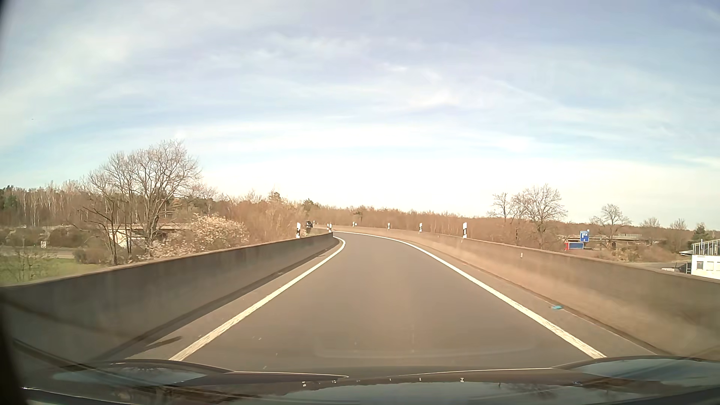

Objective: Follow the waypoints while adhering to traffic rules and regulations

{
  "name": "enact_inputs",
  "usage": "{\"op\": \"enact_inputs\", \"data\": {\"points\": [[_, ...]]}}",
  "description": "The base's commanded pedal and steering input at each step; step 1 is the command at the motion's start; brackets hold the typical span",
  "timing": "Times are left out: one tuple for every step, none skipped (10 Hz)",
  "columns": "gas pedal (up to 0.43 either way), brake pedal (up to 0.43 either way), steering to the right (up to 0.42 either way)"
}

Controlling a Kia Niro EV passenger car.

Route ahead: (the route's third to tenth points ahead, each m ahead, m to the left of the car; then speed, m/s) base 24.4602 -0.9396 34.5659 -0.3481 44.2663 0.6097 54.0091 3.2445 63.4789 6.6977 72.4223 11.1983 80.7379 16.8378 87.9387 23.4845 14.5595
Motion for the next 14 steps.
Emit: {"op": "enact_inputs", "data": {"points": [[0.047, 0.000, -0.003], [0.047, 0.000, -0.003], [0.047, 0.000, -0.003], [0.047, 0.000, -0.003], [0.047, 0.000, -0.003], [0.047, 0.000, -0.003], [0.047, 0.000, -0.003], [0.047, 0.000, -0.003], [0.047, 0.000, -0.003], [0.047, 0.000, -0.003], [0.047, 0.000, -0.004], [0.047, 0.000, -0.008], [0.047, 0.000, -0.010], [0.047, 0.000, -0.012]]}}
